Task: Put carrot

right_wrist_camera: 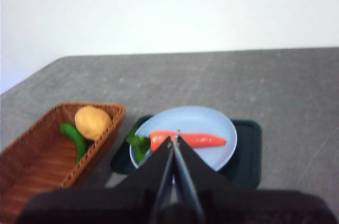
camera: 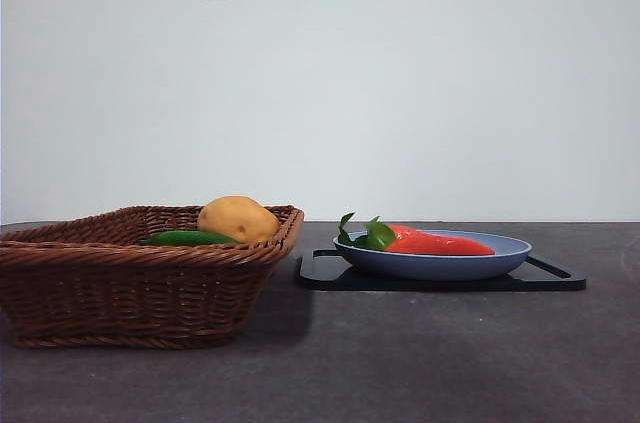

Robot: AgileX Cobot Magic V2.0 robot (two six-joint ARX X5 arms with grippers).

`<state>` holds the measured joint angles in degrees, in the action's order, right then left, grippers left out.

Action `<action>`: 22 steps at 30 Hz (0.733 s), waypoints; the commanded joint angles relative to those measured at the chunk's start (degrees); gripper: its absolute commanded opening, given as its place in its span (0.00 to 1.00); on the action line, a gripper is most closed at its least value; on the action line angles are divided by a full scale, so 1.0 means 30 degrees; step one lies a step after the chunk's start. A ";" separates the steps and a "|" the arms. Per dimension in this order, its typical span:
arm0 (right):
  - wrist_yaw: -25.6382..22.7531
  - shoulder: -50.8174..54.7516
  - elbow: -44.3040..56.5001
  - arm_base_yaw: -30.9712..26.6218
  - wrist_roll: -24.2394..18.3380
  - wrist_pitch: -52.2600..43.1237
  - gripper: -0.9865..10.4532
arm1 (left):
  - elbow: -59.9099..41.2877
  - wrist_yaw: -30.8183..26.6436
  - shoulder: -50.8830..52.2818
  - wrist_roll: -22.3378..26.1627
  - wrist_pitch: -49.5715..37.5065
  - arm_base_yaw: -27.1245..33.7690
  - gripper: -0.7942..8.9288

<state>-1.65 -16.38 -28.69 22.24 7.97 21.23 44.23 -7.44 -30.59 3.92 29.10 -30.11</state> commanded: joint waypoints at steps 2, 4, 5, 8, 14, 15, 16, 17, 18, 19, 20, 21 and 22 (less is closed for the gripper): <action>-0.0073 0.0576 0.0648 0.0153 0.0335 -0.0284 0.09 | -0.1712 -0.0219 0.3971 -0.1836 0.0532 -0.0058 0.09; -0.0080 0.0590 0.0750 0.0153 0.0342 -0.0364 0.09 | -0.2142 -0.0546 0.5319 -0.1836 0.1144 -0.0058 0.09; -0.0080 0.0583 0.0765 0.0153 0.0335 -0.0379 0.09 | -0.2244 -0.0590 0.5938 -0.1829 0.1610 -0.0058 0.09; -0.0087 0.0291 0.0758 0.0146 0.0423 -0.0517 0.09 | -0.2251 -0.0576 0.6674 -0.1829 0.2586 -0.0058 0.09; -0.0073 -0.0029 0.0758 0.0146 0.0393 -0.0583 0.09 | -0.2251 -0.0452 0.6550 -0.2098 0.4532 -0.0058 0.09; -0.0073 -0.0044 0.0758 0.0146 0.0393 -0.0583 0.09 | -0.2251 -0.0474 0.6543 -0.2098 0.4561 -0.0058 0.09; -0.0080 -0.0044 0.0758 0.0146 0.0393 -0.0583 0.09 | -0.2244 -0.0503 0.6543 -0.2098 0.4532 -0.0058 0.09; -0.0080 -0.0044 0.0758 0.0146 0.0393 -0.0583 0.09 | -0.2251 -0.0532 0.6543 -0.2098 0.4437 -0.0058 0.09; -0.0080 -0.0044 0.0758 0.0146 0.0393 -0.0583 0.09 | -0.2251 -0.0517 0.6543 -0.2098 0.4335 -0.0058 0.09; -0.0073 -0.0044 0.0758 0.0146 0.0393 -0.0583 0.09 | -0.2251 -0.0517 0.6543 -0.2098 0.4269 -0.0058 0.09; -0.0073 -0.0044 0.0758 0.0146 0.0393 -0.0583 0.09 | -0.2251 -0.0481 0.6543 -0.2098 0.4167 -0.0058 0.09; -0.0073 -0.0044 0.0758 0.0146 0.0393 -0.0583 0.09 | -0.2251 -0.0481 0.6543 -0.2098 0.4131 -0.0058 0.09; -0.0073 -0.0044 0.0758 0.0146 0.0393 -0.0583 0.09 | -0.2251 -0.0481 0.6543 -0.2098 0.4138 -0.0058 0.09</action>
<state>-1.65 -16.51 -26.44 22.44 8.40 20.14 37.26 -8.88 -11.07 -1.80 42.09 -30.11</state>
